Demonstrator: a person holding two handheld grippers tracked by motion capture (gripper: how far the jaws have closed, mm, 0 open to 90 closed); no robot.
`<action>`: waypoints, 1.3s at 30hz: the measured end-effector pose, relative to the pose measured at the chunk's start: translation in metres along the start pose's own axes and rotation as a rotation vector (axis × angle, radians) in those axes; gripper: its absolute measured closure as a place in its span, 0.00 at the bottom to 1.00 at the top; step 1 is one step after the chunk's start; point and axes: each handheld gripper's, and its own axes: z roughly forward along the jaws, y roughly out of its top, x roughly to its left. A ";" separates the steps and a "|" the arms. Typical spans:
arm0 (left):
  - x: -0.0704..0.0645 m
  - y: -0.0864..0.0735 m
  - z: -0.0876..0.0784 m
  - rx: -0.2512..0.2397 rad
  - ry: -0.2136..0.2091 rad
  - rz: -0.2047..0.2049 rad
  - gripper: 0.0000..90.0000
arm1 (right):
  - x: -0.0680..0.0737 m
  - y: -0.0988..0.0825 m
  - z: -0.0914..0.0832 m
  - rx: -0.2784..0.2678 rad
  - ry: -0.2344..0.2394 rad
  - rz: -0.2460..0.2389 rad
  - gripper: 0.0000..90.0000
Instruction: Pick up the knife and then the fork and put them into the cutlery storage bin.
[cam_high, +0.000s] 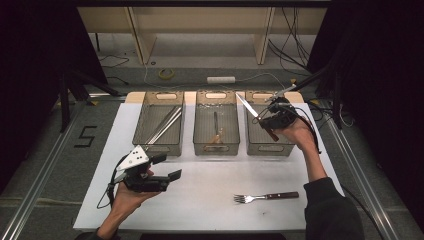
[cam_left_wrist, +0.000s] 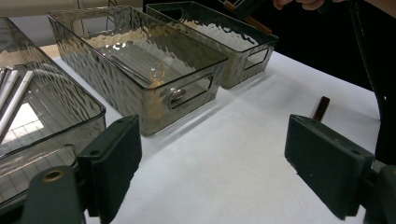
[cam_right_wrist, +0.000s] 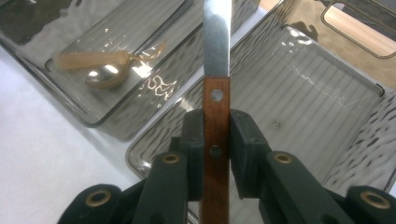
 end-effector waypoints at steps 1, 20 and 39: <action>0.000 0.000 0.000 0.000 0.000 0.000 0.20 | -0.001 0.000 0.000 -0.001 0.001 0.004 0.86; 0.000 0.000 0.000 -0.001 0.002 -0.001 0.20 | -0.029 -0.003 0.010 0.002 -0.049 0.122 0.86; 0.000 0.000 0.000 -0.002 0.004 0.002 0.20 | -0.028 -0.012 0.036 0.025 -0.062 0.187 0.86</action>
